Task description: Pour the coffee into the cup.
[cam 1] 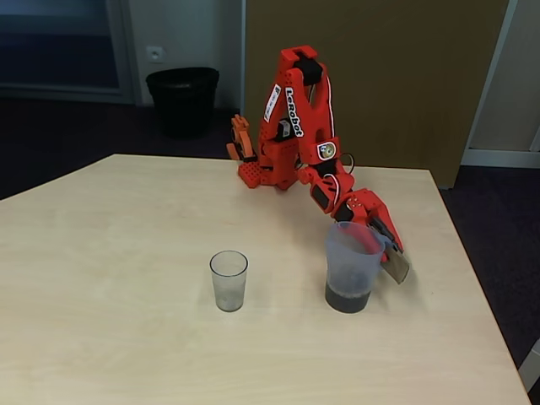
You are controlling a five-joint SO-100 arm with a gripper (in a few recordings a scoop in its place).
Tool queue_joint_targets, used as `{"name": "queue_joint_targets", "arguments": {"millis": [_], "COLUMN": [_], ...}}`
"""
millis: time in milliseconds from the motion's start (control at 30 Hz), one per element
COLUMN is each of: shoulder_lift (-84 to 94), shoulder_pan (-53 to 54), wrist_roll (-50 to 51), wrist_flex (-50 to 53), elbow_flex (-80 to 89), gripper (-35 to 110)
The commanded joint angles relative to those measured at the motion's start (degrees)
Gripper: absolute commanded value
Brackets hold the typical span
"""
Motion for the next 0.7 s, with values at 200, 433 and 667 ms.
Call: {"name": "queue_joint_targets", "arguments": {"millis": [200, 433, 667], "shoulder_lift": [0.4, 0.4, 0.2], "shoulder_pan": [1.2, 2.2, 3.1], "wrist_roll": [-0.5, 0.0, -1.6], "wrist_flex": [-0.4, -0.7, -3.9], "elbow_flex": [-3.4, -5.1, -3.3], "gripper": [8, 0, 0]}}
